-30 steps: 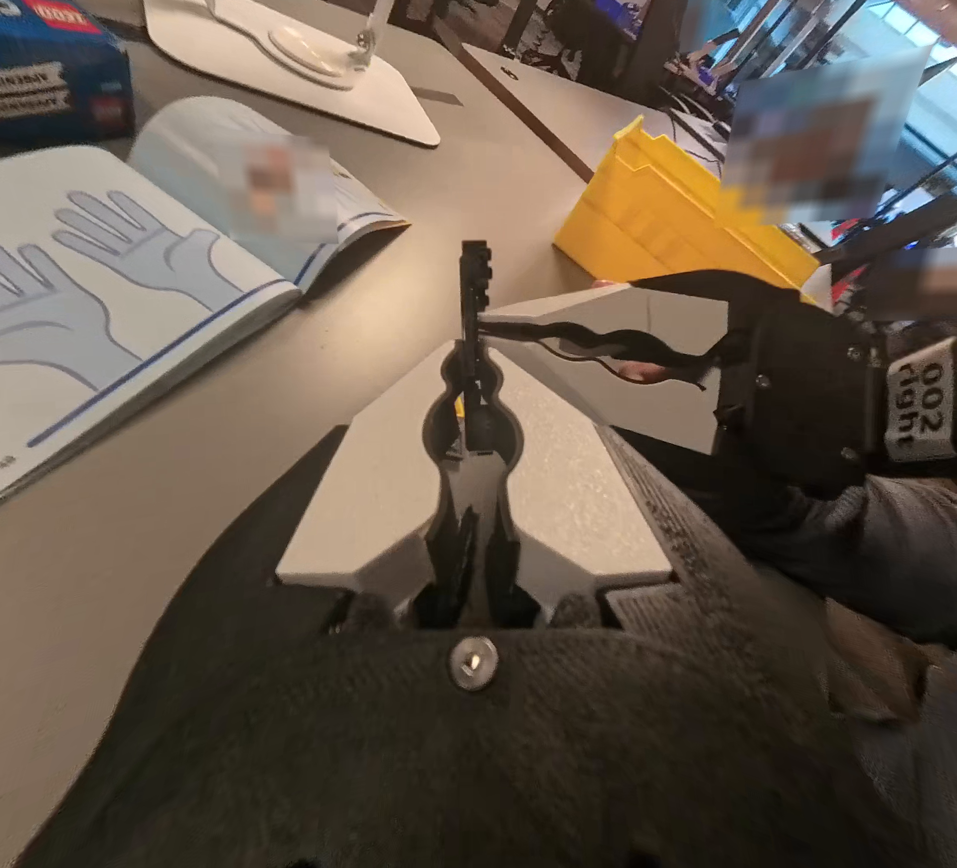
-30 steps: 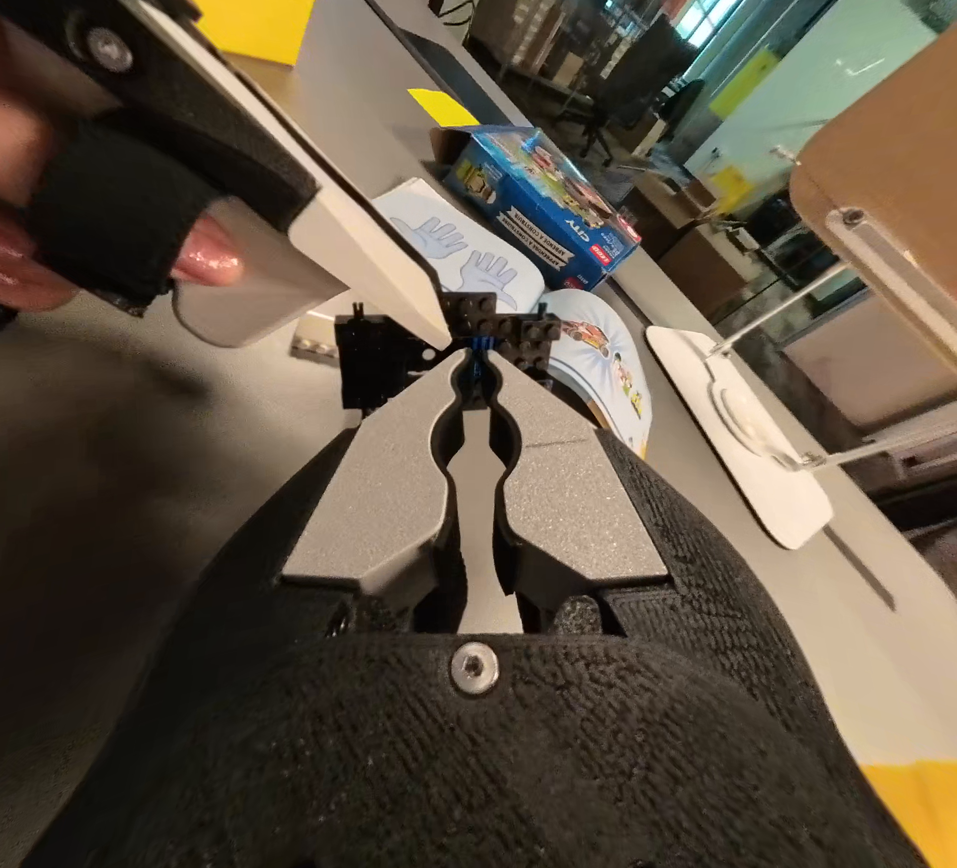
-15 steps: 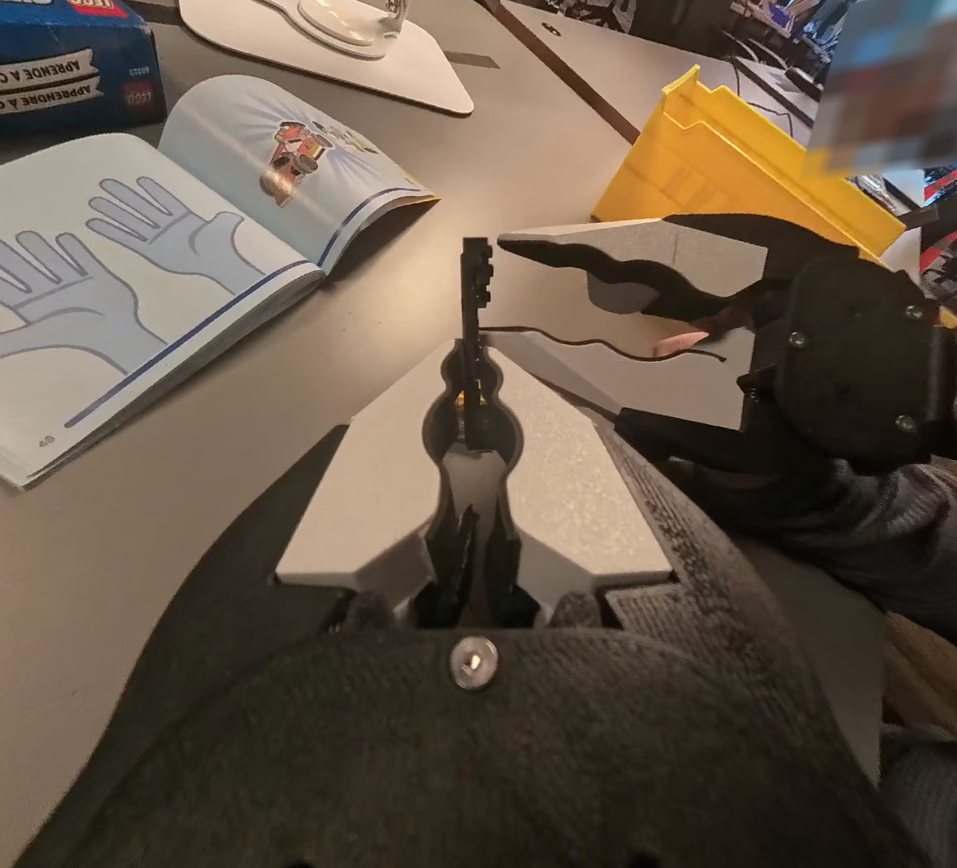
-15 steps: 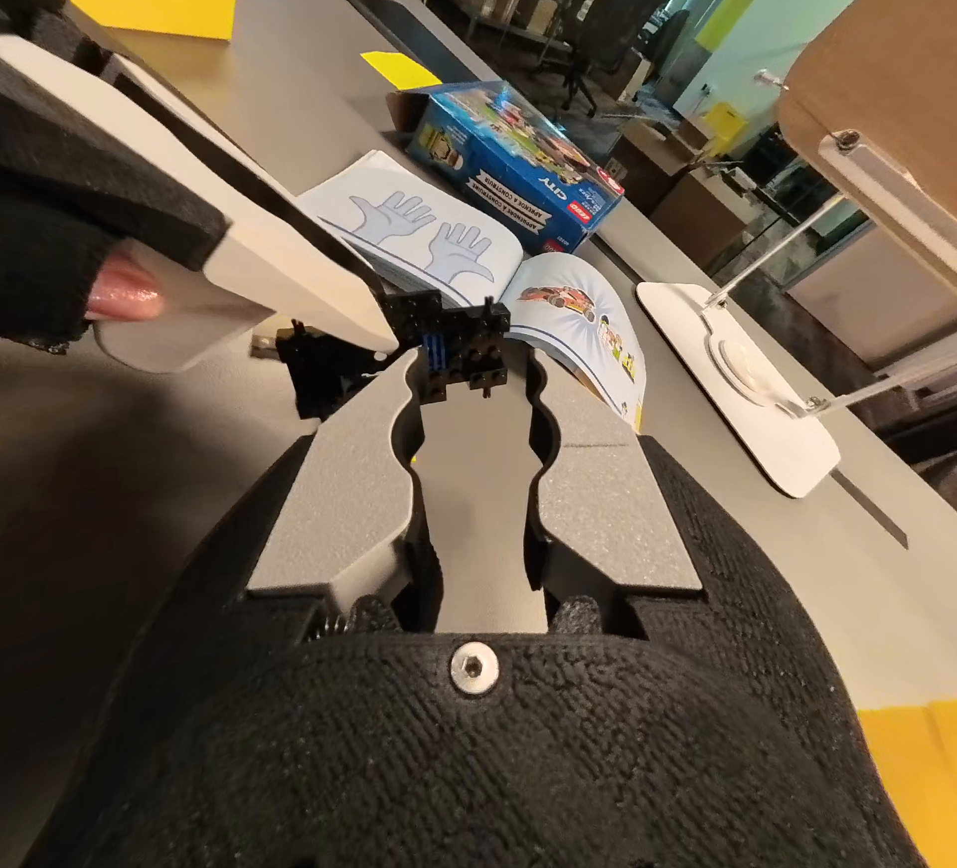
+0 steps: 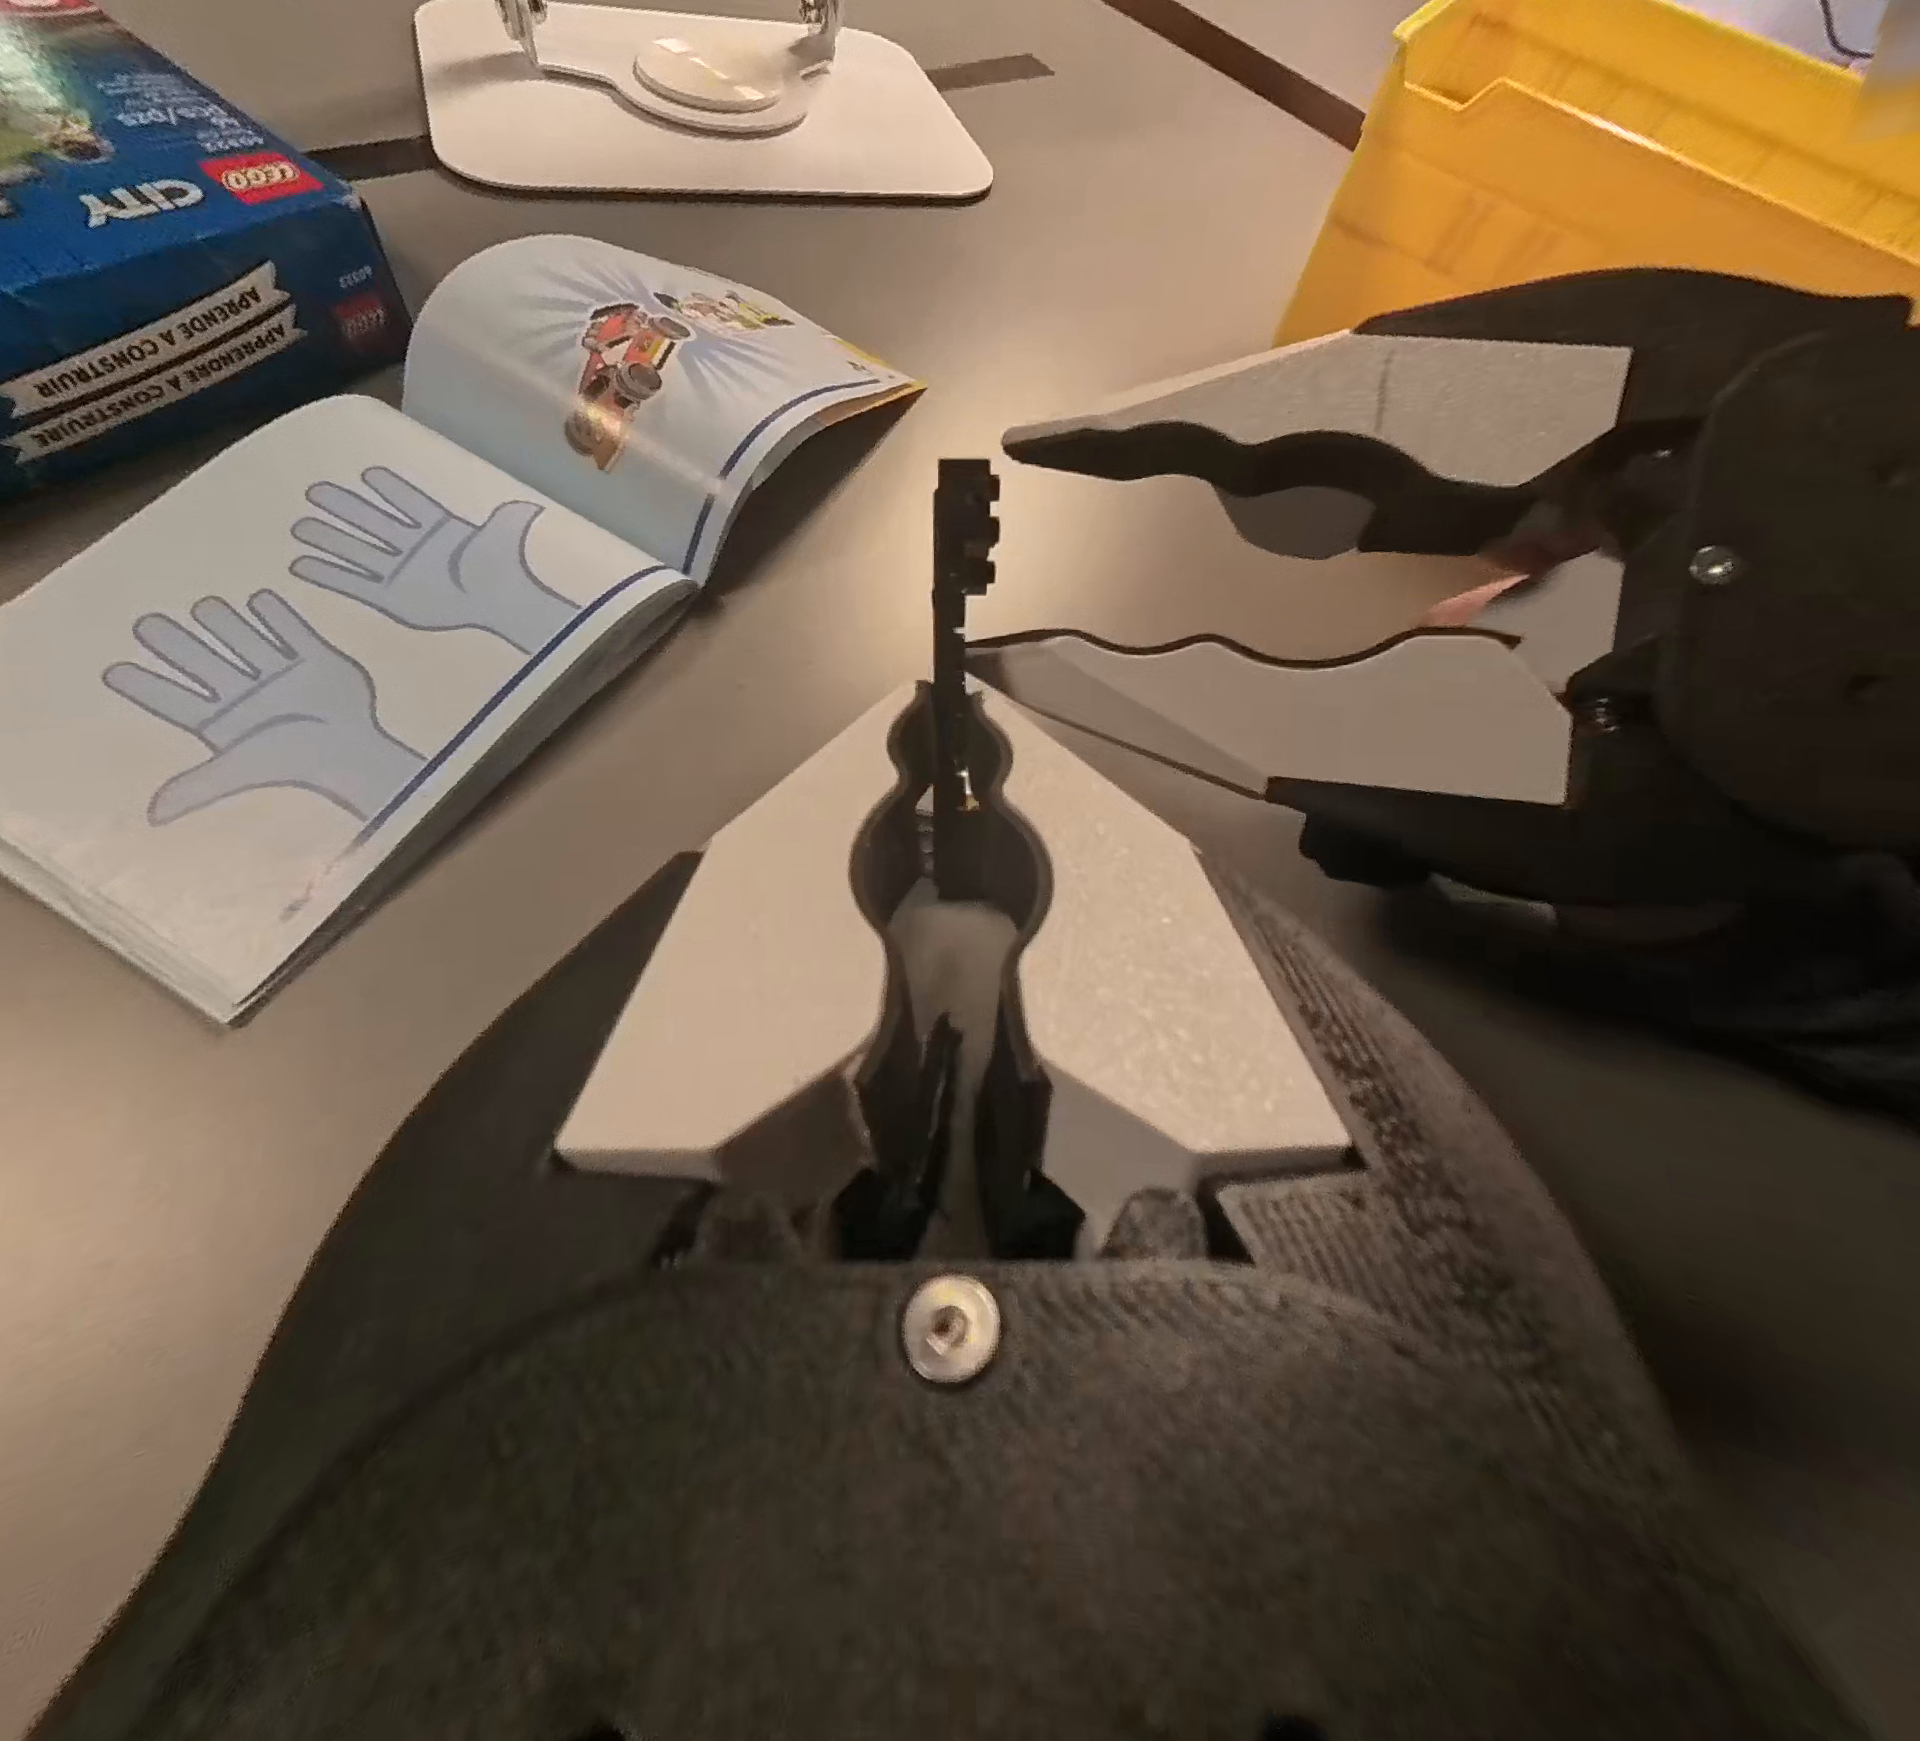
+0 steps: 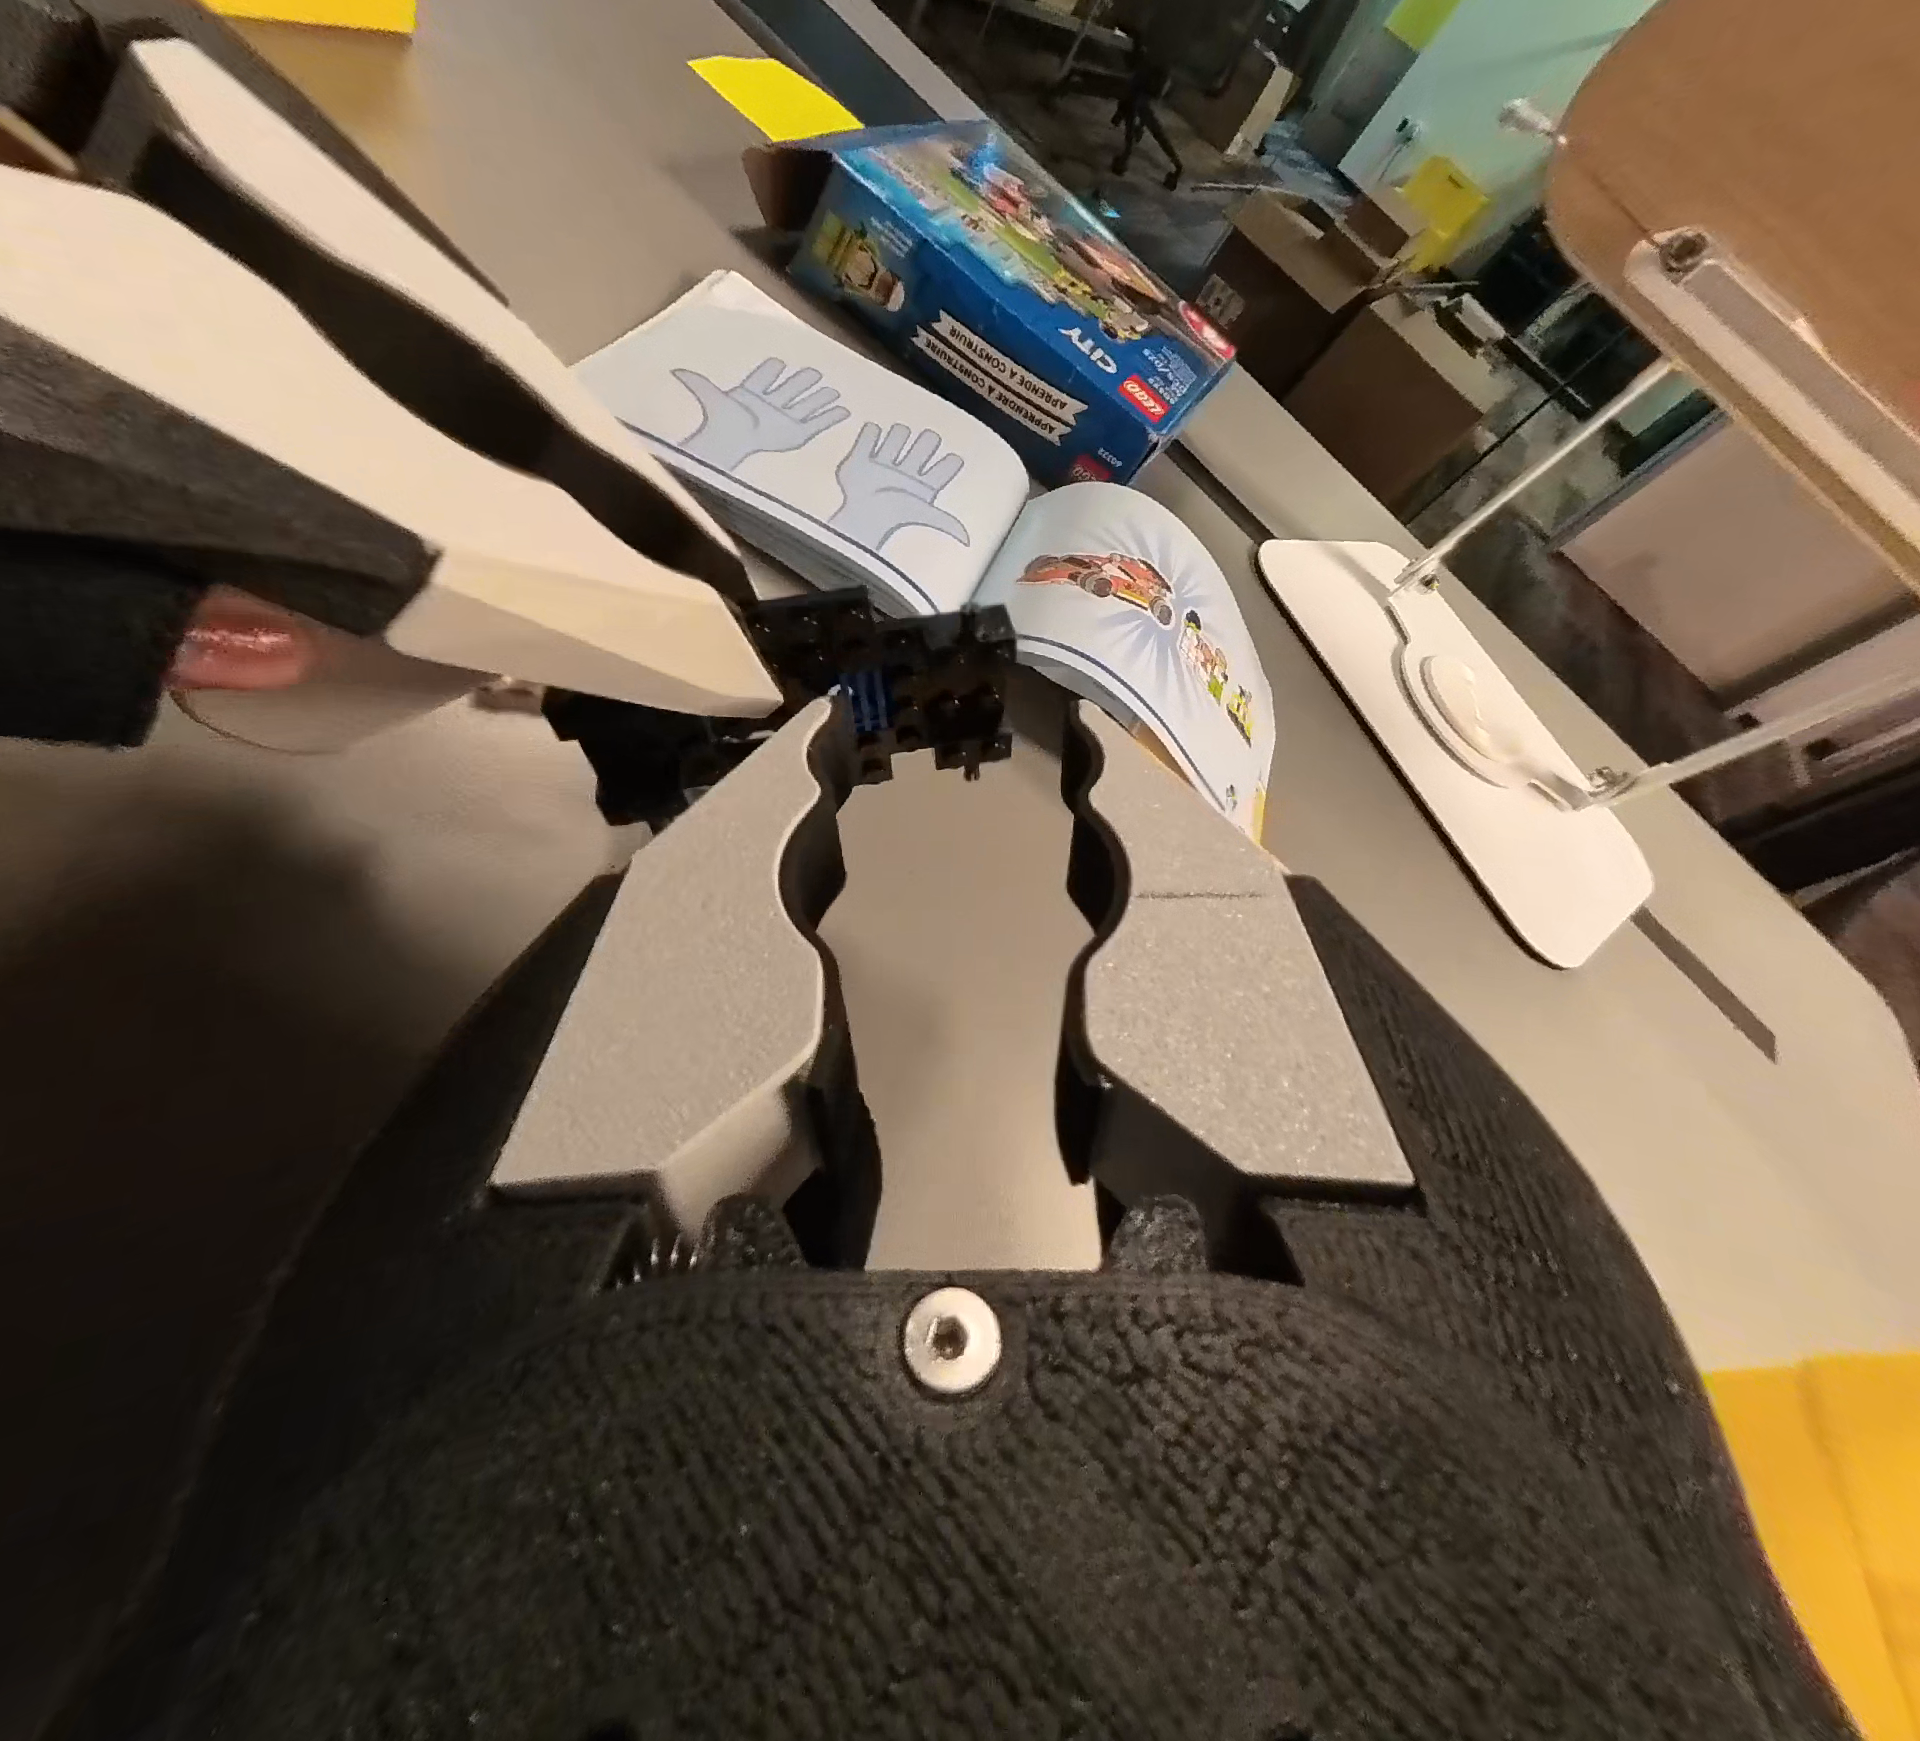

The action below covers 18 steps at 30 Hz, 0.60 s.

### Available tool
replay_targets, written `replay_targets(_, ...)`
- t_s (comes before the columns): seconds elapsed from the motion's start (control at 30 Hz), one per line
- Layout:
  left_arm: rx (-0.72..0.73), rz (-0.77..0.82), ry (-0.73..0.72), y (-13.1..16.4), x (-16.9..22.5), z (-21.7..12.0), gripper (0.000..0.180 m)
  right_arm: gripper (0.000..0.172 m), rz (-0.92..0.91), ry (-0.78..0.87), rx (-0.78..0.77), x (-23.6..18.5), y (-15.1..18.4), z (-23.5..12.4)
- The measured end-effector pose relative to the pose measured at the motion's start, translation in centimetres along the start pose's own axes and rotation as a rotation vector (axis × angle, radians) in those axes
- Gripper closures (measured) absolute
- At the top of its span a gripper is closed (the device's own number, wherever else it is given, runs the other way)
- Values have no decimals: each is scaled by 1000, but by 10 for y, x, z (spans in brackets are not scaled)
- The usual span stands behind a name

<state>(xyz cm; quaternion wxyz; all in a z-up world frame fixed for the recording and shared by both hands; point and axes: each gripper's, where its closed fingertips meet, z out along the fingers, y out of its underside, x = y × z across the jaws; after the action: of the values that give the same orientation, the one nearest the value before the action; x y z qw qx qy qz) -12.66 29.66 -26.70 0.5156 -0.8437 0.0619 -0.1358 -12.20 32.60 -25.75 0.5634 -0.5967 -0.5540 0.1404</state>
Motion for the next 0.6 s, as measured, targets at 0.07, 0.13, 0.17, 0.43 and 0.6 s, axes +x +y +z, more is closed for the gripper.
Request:
replay_targets(0.07,-13,21,-15,2,0,1,177,136,-40,11,-8,-2,1,0)
replay_targets(0.13,-24,53,-33,3,0,1,177,137,-53,21,-13,-2,2,0)
replay_targets(0.17,-33,70,-53,3,-2,1,178,172,-54,123,-32,15,5,-2)
replay_targets(0.43,16,-86,-29,-1,-23,-10,178,152,192,-142,160,8,-10,-11)
replay_targets(0.6,34,-182,80,-1,-15,-9,178,136,159,-213,129,-10,-5,-2)
